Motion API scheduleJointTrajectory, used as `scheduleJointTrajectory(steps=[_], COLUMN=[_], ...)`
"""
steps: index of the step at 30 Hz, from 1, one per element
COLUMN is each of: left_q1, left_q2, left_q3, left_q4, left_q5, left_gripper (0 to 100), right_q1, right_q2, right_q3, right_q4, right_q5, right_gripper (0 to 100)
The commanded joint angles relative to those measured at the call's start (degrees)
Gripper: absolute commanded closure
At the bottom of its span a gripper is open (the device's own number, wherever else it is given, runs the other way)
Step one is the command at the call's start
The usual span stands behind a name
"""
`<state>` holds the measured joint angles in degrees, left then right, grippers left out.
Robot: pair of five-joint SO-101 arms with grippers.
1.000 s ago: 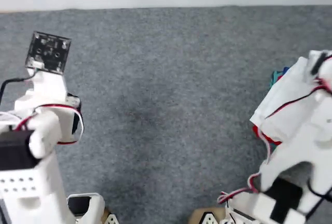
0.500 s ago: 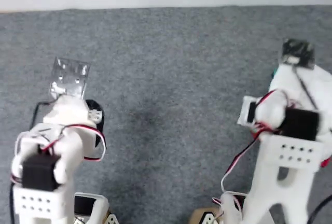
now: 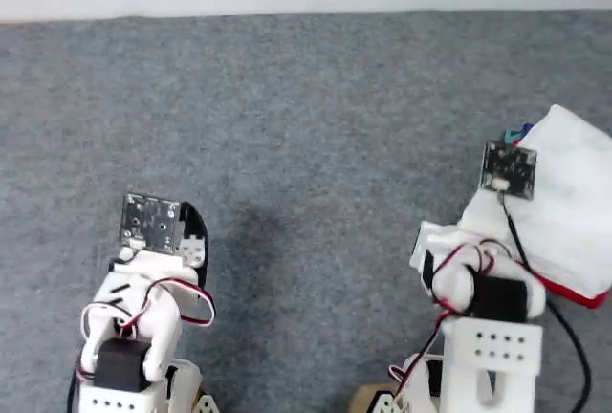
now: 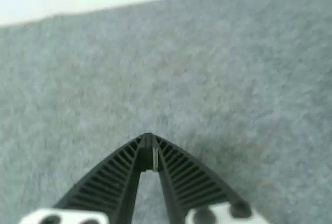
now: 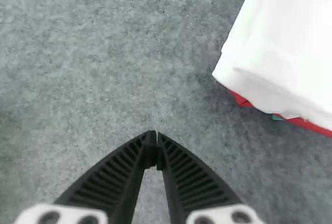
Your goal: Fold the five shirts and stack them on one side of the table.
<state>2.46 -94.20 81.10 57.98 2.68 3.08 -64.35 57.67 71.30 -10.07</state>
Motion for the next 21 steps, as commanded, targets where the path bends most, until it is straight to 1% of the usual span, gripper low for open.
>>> scheduleJointTrajectory(steps=[1, 8, 11, 15, 17, 21], left_q1=[0.09, 0.53, 0.62, 0.09, 0.09, 0.26], left_q2=[-3.43, -9.93, -9.93, -9.85, -9.76, -9.58], left_q3=[4.44, 12.88, 15.25, 15.34, 15.34, 15.34], left_q4=[-1.41, -1.41, -1.49, -1.41, -1.05, -1.05], left_q5=[0.0, -0.09, 0.26, 0.35, 0.35, 0.35], left_gripper=[100, 100, 100, 100, 100, 100], right_q1=[-0.57, -1.19, -1.19, -1.19, -1.27, -2.95], right_q2=[-6.46, -18.95, -25.63, -36.79, -40.22, -38.37], right_q3=[6.77, 22.77, 30.33, 38.51, 38.77, 38.77], right_q4=[-5.14, -10.59, -12.88, -12.18, -9.71, -7.16], right_q5=[-0.09, 5.71, 8.44, 9.23, 8.88, 8.79], right_gripper=[99.0, 99.0, 99.0, 99.0, 99.0, 99.0])
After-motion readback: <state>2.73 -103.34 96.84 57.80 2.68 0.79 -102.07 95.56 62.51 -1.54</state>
